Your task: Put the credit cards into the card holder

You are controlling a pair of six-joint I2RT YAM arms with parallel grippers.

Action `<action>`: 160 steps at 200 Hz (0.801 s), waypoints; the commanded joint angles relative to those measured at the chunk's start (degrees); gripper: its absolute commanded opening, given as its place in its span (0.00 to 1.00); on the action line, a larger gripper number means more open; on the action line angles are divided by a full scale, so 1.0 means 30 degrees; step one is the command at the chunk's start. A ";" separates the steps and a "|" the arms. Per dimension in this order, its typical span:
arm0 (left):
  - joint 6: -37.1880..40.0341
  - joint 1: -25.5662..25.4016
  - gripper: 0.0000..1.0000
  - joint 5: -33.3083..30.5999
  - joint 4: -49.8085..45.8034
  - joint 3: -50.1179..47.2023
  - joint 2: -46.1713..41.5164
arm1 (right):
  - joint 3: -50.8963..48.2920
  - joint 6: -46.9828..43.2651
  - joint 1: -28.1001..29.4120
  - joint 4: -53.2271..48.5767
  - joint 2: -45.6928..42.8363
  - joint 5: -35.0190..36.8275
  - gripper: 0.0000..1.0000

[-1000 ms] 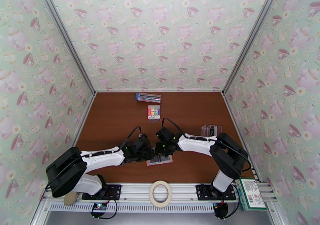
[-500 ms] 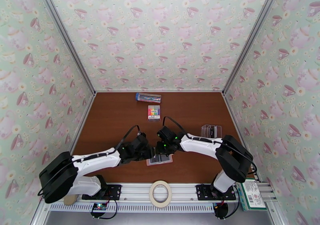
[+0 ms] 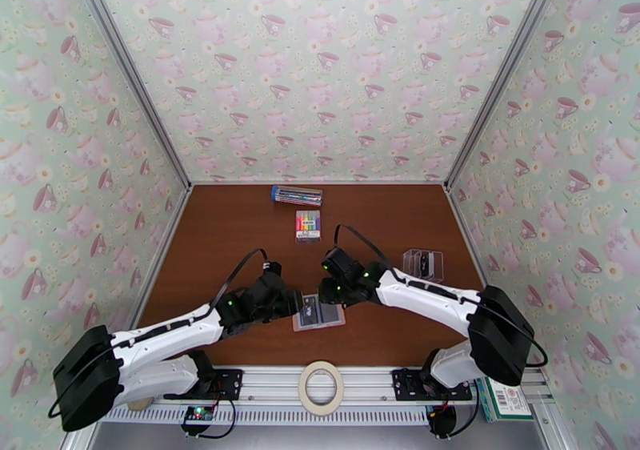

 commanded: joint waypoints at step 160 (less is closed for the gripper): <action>-0.0106 0.0122 0.61 0.0045 0.0268 -0.0238 0.0756 | 0.0340 -0.0600 -0.0240 -0.3402 0.1417 0.1239 0.37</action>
